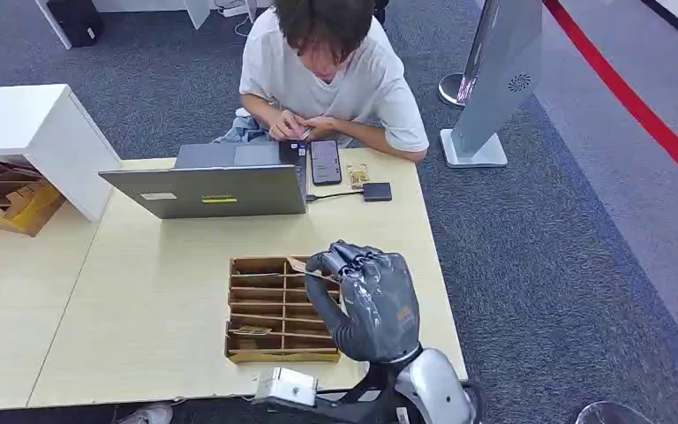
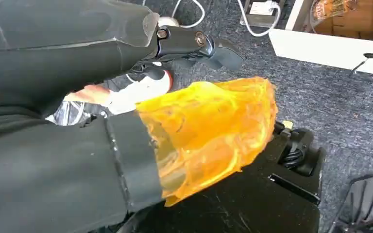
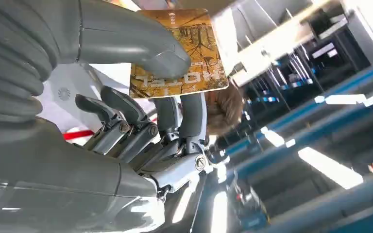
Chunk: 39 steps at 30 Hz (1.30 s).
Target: Pass the card to the sensor for recognition and then transmit it.
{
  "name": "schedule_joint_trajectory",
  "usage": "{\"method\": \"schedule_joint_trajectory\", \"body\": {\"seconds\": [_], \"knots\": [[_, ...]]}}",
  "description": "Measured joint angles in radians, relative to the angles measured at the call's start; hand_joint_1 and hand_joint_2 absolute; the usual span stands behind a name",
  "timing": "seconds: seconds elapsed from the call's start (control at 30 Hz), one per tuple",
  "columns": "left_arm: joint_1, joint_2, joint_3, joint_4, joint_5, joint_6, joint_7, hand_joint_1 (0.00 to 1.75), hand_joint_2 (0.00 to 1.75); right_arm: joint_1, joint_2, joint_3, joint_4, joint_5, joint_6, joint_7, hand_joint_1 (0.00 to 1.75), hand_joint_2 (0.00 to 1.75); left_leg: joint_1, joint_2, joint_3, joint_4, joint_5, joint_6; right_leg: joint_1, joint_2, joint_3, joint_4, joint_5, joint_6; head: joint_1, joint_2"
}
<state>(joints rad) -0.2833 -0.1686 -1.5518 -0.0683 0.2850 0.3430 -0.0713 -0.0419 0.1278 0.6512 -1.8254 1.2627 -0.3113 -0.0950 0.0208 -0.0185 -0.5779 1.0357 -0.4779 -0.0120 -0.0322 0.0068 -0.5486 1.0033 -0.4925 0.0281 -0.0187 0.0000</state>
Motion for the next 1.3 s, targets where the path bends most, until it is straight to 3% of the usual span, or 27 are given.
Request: {"method": "schedule_joint_trajectory", "body": {"seconds": [0.37, 0.8, 1.3], "knots": [[0.006, -0.001, 0.0, 0.011, 0.038, 0.014, -0.032, 0.0, 0.0, 0.007, -0.021, -0.041, -0.144, -0.056, 0.02, 0.009, 1.75, 1.75, 0.0, 0.0, 0.0, 0.0, 0.0, 0.0, 0.0, 0.0, 0.0, 0.0, 0.0, 0.0, 0.0, 0.0], [0.007, -0.009, 0.0, 0.025, 0.031, 0.013, -0.045, 0.0, 0.0, 0.007, -0.021, -0.162, -0.14, -0.028, 0.039, 0.046, 1.75, 1.75, 0.0, 0.0, 0.0, 0.0, 0.0, 0.0, 0.0, 0.0, 0.0, 0.0, 0.0, 0.0, 0.0, 0.0], [0.007, -0.013, 0.0, 0.028, 0.023, 0.011, -0.045, 0.0, 0.0, 0.007, -0.021, -0.191, -0.137, -0.025, 0.042, 0.049, 1.75, 1.75, 0.0, 0.0, 0.0, 0.0, 0.0, 0.0, 0.0, 0.0, 0.0, 0.0, 0.0, 0.0, 0.0, 0.0]]}}
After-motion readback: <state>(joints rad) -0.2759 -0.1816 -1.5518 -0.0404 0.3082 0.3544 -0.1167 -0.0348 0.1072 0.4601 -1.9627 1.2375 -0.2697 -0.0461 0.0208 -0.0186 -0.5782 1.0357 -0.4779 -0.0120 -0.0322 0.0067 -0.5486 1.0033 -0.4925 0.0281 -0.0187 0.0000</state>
